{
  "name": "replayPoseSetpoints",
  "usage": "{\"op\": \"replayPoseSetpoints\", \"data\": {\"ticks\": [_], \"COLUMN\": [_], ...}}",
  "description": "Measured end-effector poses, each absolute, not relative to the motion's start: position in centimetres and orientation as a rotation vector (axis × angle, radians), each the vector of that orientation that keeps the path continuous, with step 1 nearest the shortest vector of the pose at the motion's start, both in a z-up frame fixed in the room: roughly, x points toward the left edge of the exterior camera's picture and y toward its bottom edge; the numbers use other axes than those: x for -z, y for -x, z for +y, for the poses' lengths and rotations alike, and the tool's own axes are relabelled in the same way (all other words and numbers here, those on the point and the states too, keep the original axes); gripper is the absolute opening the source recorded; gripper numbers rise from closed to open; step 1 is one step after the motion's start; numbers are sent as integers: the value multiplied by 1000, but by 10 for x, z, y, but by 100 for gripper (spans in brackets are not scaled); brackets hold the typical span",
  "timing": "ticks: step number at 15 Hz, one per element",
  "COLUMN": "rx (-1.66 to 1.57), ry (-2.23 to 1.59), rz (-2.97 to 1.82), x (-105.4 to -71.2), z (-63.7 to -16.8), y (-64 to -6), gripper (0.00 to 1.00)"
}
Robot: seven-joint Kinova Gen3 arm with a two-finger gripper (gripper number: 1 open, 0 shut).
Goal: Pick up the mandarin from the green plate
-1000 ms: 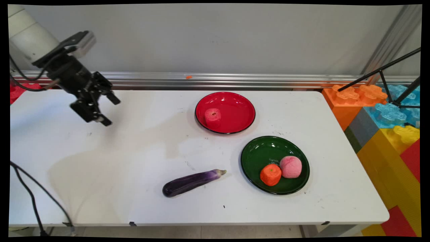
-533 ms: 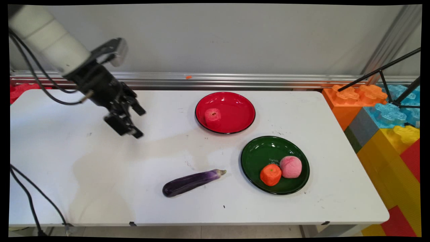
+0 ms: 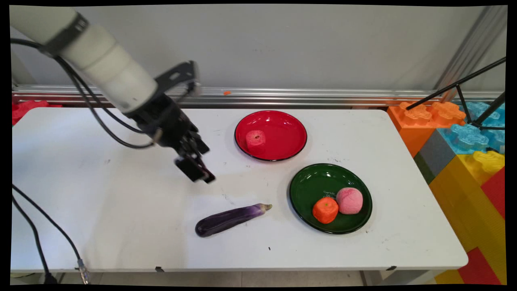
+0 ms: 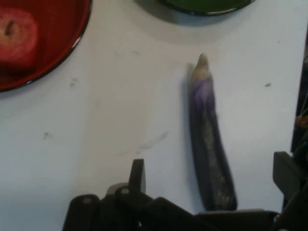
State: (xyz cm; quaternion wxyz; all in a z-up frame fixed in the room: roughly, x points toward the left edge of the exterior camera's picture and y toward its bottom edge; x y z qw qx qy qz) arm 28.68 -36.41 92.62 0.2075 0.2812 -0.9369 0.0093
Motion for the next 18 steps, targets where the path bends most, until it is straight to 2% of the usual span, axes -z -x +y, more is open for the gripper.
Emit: {"op": "replayPoseSetpoints", "data": {"ticks": [10,18], "rx": [-43,-81], "ry": [-930,-954], "rz": [-2543,-2467], "x": [-893,-857], "z": [-360,-373], "y": [-166,-116], "gripper": [100,100]}}
